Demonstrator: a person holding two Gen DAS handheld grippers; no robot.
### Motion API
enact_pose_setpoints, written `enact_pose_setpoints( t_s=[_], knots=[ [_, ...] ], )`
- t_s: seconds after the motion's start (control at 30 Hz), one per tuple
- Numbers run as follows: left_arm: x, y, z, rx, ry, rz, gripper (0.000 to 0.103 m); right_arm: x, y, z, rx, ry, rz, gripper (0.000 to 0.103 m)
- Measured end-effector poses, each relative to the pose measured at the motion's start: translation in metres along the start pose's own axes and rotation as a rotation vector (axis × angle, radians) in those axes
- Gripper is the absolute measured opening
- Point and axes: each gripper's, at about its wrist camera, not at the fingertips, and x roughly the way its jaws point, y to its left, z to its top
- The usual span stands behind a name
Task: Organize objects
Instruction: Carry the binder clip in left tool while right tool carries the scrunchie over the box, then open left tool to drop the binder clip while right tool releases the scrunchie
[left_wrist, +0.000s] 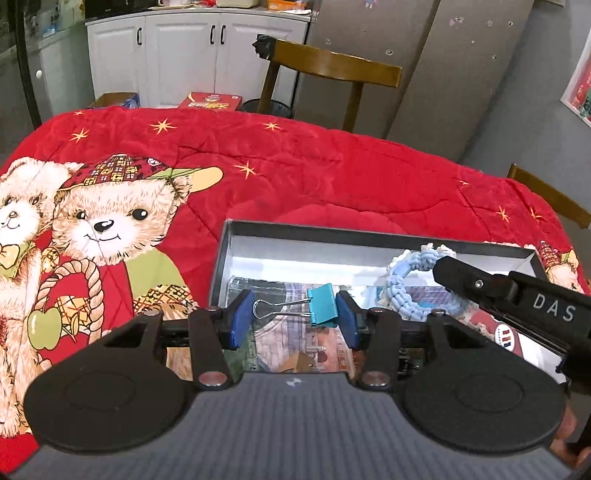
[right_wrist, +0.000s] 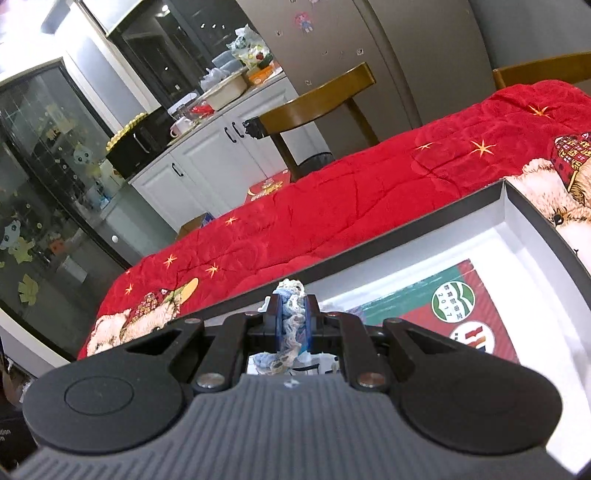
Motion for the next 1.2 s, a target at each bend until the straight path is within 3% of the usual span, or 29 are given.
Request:
enact_pose_setpoints(
  t_s=[0.33, 0.53, 0.6, 0.67, 0.8, 0.9, 0.97, 1.2],
  knots=[
    [0.002, -0.002, -0.001, 0.012, -0.005, 0.011, 0.055, 0.008, -0.004, 0.006, 0.013, 0.027, -0.011, 0.014],
    [0.001, -0.005, -0.001, 0.009, 0.000, 0.033, 0.056, 0.008, -0.002, 0.007, 0.028, 0.047, 0.023, 0.022],
    [0.000, -0.004, -0.001, -0.002, 0.014, 0.033, 0.056, 0.004, 0.000, 0.008, 0.017, 0.039, 0.020, 0.028],
    [-0.003, -0.003, 0.001, -0.013, 0.016, 0.021, 0.056, 0.001, 0.001, 0.010, 0.022, 0.035, 0.023, 0.042],
    [-0.021, -0.001, 0.006, -0.011, -0.031, 0.006, 0.056, -0.010, 0.003, 0.016, 0.031, 0.017, 0.047, 0.063],
    [-0.041, 0.002, 0.012, -0.017, -0.087, -0.014, 0.066, -0.023, 0.007, 0.021, 0.035, -0.015, 0.075, 0.071],
    [-0.056, 0.003, 0.015, -0.020, -0.123, -0.034, 0.068, -0.036, 0.011, 0.025, 0.033, -0.050, 0.101, 0.083],
    [-0.126, -0.003, 0.017, 0.000, -0.268, -0.142, 0.070, -0.108, 0.025, 0.044, -0.042, -0.136, 0.177, 0.095]
  ],
)
